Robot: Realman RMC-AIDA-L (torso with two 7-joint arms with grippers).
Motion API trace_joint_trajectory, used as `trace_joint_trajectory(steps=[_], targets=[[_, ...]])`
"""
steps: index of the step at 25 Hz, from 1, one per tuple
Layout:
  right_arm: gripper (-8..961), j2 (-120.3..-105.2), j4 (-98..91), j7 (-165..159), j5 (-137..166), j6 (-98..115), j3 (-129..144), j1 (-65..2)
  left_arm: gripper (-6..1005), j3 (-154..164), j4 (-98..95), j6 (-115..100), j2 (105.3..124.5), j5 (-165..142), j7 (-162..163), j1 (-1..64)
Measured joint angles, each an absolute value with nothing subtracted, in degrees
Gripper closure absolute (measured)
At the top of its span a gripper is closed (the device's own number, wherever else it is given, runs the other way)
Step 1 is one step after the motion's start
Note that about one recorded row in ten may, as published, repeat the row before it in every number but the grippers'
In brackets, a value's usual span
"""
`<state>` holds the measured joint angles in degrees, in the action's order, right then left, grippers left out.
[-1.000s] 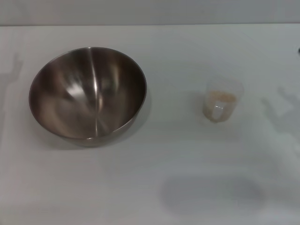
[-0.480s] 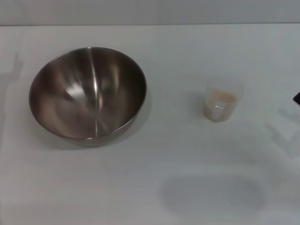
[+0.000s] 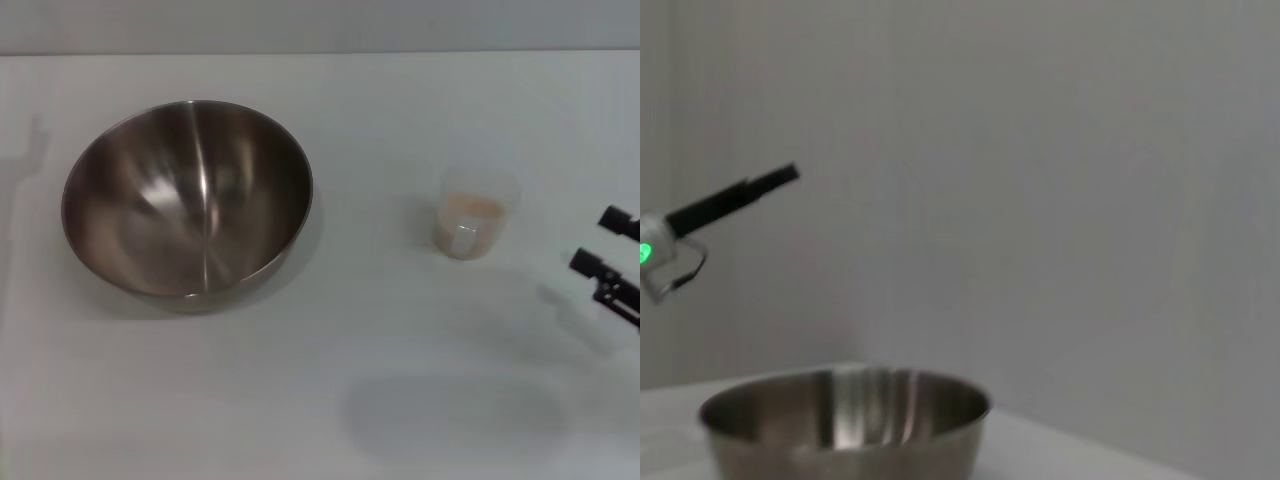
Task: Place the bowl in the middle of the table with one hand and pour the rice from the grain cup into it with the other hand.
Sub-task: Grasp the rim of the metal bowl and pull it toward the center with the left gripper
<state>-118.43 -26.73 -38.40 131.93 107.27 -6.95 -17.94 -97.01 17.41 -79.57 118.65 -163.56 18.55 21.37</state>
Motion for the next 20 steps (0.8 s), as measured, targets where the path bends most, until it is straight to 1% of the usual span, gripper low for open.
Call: trace_joint_trajectory(steps=[11, 20], targets=[[410, -118.36, -25.3, -39.5, 133.2, 100.4, 0.3, -19.2, 161, -96.9, 18.6, -81.7, 118.74, -163.6, 18.7, 19.5], [409, -118.35, -25.3, -39.7, 133.4, 95.9, 3.6, -21.5, 161, -97.0, 18.5, -82.7, 118.74, -163.6, 18.8, 19.1]])
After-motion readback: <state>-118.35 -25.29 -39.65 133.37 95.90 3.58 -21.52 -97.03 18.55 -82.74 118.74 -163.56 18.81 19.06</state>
